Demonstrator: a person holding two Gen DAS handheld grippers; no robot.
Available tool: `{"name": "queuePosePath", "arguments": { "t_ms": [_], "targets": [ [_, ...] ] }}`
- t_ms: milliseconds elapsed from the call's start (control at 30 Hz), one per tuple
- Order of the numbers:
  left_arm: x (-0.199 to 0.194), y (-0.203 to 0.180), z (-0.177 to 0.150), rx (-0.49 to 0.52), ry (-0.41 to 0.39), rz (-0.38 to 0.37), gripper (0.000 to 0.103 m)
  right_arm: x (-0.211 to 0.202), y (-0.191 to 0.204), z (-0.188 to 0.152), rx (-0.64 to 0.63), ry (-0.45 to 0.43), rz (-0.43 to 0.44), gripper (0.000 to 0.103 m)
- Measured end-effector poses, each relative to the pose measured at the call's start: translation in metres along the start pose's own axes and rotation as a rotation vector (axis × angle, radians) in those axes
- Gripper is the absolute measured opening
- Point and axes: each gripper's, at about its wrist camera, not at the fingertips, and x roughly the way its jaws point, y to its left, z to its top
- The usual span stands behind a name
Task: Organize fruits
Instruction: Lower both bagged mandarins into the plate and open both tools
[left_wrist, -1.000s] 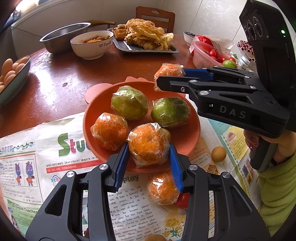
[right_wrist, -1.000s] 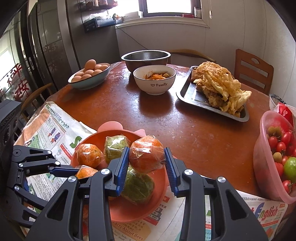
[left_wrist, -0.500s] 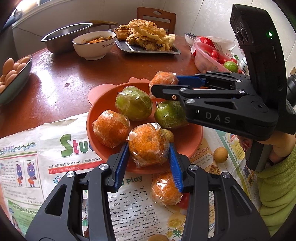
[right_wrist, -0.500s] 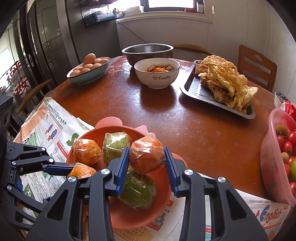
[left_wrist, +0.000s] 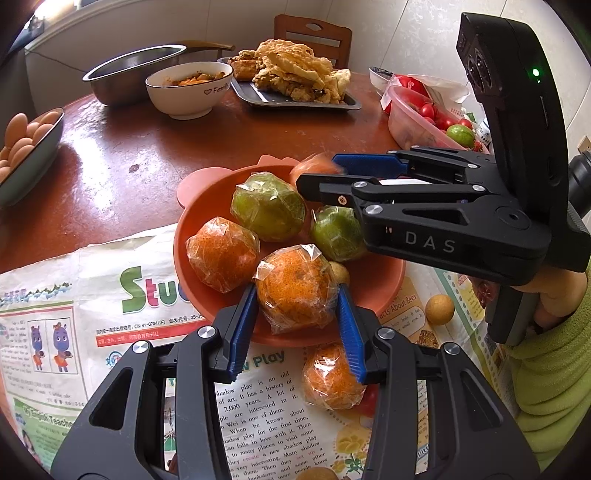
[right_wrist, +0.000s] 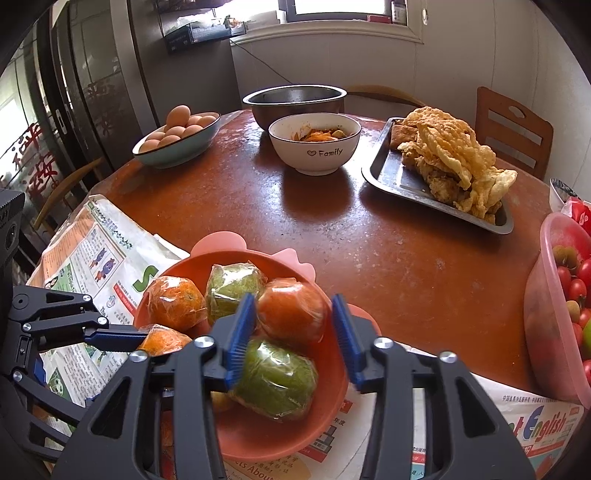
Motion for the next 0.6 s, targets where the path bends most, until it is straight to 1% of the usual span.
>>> {"name": "queuePosePath", "arguments": {
  "t_ms": [133, 267, 533, 600],
  "targets": [
    [0.0, 0.0, 0.0, 0.001, 0.0, 0.0, 0.034, -0.001, 0.002, 0.0, 0.001, -0.003, 0.0, 0.048],
    [-0.001, 0.0, 0.0, 0.004, 0.0, 0.002, 0.034, -0.004, 0.002, 0.0, 0.001, -0.01, -0.003, 0.053],
    [-0.002, -0.001, 0.0, 0.008, 0.0, 0.01, 0.034, -0.015, -0.001, -0.001, 0.012, -0.027, -0.014, 0.055],
    [-0.004, -0.001, 0.0, 0.006, -0.001, 0.01, 0.035, -0.017, -0.001, -0.002, 0.013, -0.031, -0.02, 0.058]
  ]
}}
